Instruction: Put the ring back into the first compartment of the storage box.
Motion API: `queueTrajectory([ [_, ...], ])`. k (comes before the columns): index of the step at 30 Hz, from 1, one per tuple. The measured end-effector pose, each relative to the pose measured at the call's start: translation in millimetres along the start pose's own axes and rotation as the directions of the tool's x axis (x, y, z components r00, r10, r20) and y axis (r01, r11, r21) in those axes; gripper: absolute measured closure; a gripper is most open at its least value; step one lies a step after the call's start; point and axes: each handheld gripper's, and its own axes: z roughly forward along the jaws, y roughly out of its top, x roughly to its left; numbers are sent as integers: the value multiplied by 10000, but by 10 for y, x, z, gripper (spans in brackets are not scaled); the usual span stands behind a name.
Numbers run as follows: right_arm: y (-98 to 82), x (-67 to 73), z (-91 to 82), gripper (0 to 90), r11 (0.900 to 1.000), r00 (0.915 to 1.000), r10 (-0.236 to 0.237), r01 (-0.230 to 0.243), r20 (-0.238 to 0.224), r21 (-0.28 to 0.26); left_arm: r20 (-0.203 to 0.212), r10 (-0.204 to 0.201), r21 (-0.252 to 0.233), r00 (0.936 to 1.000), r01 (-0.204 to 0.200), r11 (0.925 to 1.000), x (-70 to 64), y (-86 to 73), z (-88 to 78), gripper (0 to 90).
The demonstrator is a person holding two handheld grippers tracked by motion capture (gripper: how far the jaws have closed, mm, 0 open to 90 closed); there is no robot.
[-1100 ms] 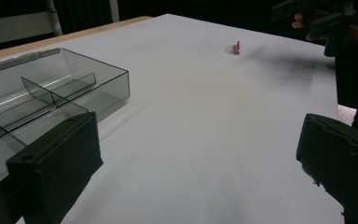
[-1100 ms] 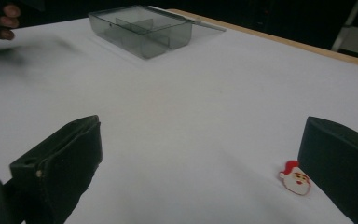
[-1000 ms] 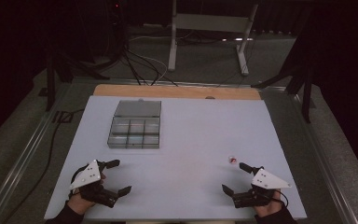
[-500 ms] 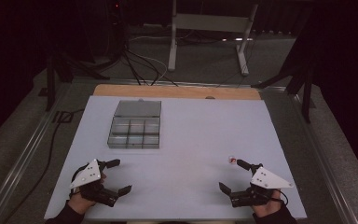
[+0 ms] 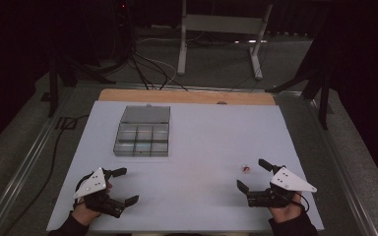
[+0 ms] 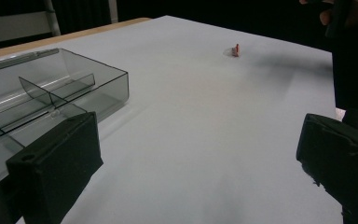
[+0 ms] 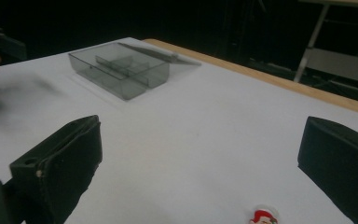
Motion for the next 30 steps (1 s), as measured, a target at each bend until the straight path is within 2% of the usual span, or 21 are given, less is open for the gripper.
queueTrajectory([
  [8,-1,-89,38,0,9994,9985,259,-269,492,198,11,-29,-3,10000,29,10000,2,3,2,5],
  [10,-3,-139,54,0,9985,9969,458,-476,640,271,13,-20,13,10000,20,10000,3,2,4,5],
  [17,-34,-236,124,0,9957,9916,656,-724,1116,579,24,-53,-17,10000,53,10000,2,4,0,5],
  [20,-47,-261,150,0,9939,9905,740,-828,1162,728,33,-50,-9,10000,50,10000,2,5,0,5],
  [24,-72,-314,197,0,9879,9869,1100,-1217,1181,966,45,-63,6,10000,63,10000,1,5,4,5],
  [30,-124,-354,268,0,9824,9844,1033,-1234,1426,1403,50,-86,5,10000,85,10000,2,5,4,5],
])
